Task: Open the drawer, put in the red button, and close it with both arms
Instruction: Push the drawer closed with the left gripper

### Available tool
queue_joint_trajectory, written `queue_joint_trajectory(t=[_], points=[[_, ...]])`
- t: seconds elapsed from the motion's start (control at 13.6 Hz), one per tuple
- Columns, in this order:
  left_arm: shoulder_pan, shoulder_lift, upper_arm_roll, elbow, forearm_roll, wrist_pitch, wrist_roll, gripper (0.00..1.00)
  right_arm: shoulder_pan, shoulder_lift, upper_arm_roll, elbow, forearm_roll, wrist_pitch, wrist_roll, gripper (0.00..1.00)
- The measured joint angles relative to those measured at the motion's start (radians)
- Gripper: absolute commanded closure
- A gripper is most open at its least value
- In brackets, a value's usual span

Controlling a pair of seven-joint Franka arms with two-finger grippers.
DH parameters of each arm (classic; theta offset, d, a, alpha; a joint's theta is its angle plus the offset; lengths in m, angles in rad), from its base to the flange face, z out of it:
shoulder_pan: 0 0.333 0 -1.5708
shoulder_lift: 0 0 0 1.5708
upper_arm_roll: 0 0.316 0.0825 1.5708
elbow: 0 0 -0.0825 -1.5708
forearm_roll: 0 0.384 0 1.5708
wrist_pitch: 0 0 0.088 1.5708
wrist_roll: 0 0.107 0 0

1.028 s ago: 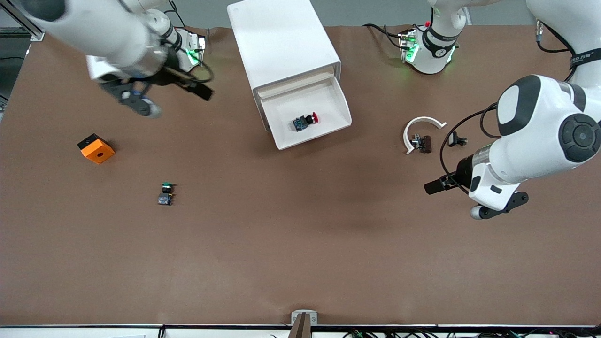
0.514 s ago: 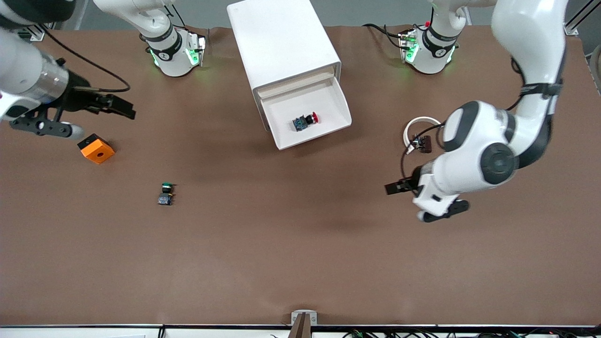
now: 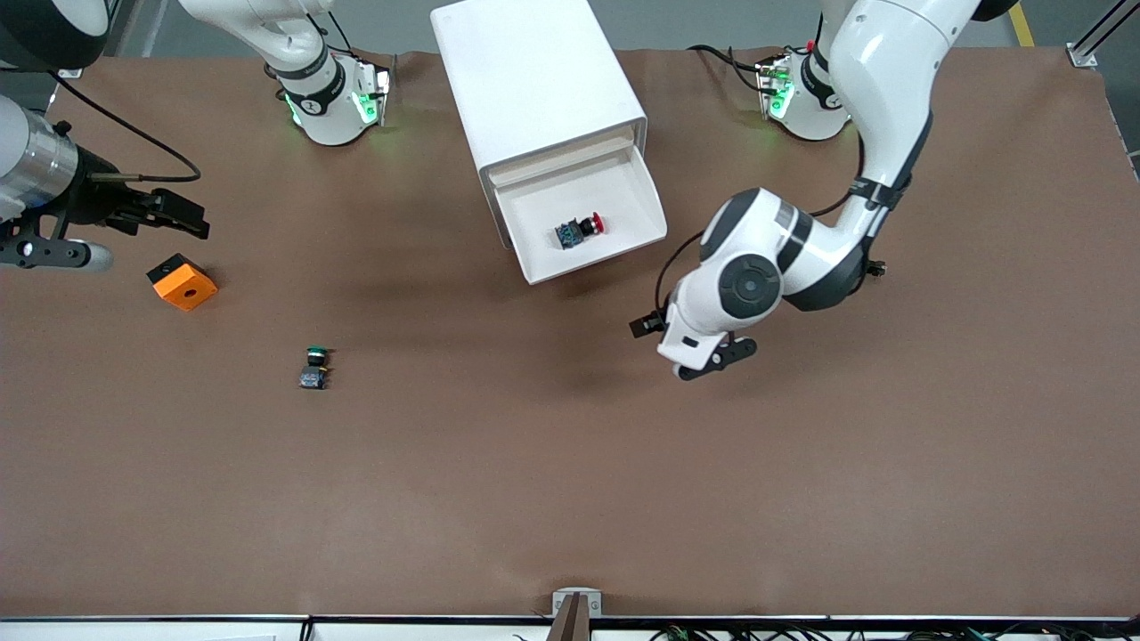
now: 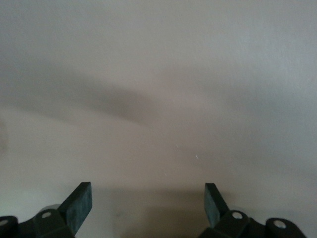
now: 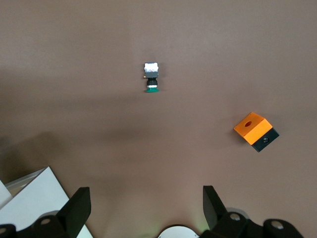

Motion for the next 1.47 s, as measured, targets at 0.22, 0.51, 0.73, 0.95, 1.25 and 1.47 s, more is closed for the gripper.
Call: queue_joint_trajectory(t=[0.22,0.51,0.73,0.95,1.25,1.47], points=[[-0.064,0.001,-0.007,-0.026,-0.005,0.0,-0.029,0.0,0.0,-0.04,0.001,-0.026,-0.005,0.009,-0.018,0.0],[-0.142,0.001,-0.009,-0.041,-0.065,0.0,-0.071,0.0,-0.005,-0.063,0.0,-0.023,-0.008,0.012,-0.039,0.0],[-0.188,0.001,-0.011,-0.048,-0.106,-0.001,-0.081,0.0,-0.026,-0.068,0.0,0.011,-0.009,0.012,-0.045,0.0],[-0.242,0.001,-0.021,-0.066,-0.128,-0.001,-0.095,0.0,-0.037,-0.069,0.0,0.048,-0.009,0.007,-0.049,0.0],[-0.331,0.001,-0.025,-0.071,-0.172,-0.001,-0.141,0.0,-0.037,-0.069,0.004,0.065,-0.009,-0.007,-0.05,0.0],[-0.349,0.001,-0.019,-0.075,-0.195,0.0,-0.152,0.0,-0.037,-0.069,0.007,0.065,-0.009,-0.007,-0.051,0.0]])
